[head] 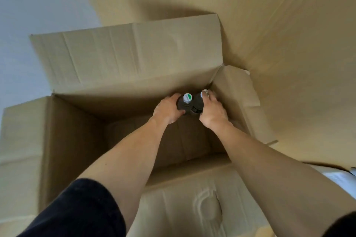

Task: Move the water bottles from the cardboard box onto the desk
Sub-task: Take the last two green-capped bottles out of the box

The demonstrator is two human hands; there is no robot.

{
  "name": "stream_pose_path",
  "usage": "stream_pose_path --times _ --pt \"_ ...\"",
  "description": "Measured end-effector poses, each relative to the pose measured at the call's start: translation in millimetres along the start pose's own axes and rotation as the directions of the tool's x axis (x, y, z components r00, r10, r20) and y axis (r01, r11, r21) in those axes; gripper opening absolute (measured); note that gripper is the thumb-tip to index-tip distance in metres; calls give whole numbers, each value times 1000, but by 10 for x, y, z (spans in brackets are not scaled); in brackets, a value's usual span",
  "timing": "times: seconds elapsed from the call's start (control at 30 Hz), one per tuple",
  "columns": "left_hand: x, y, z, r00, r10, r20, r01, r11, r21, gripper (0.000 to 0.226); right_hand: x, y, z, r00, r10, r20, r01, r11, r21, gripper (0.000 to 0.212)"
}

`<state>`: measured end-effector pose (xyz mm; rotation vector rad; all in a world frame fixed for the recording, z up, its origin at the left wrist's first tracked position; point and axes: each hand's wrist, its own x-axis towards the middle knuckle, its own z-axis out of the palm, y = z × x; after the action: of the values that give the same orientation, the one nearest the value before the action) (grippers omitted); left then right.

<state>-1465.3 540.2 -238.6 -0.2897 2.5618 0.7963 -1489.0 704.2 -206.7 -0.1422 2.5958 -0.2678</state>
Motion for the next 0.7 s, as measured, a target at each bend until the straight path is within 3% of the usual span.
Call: stream_pose_path --times 0.1,0.2,0.37,0.7 --pt "108 28 120 1000 -12 -24 11 999 -31 67 66 37 76 996 -29 -81 27 999 -20 82" --pt "146 89 230 986 -26 -164 15 998 -67 60 130 23 111 990 -44 -135 34 997 -74 82" --pt "189 110 310 953 -6 -302 -22 996 -90 42 240 33 131 975 -80 -206 60 993 -100 60" --pt "-133 -461 78 967 46 -250 -68 995 -78 45 160 -172 297 972 -185 -145 181 983 -36 40"
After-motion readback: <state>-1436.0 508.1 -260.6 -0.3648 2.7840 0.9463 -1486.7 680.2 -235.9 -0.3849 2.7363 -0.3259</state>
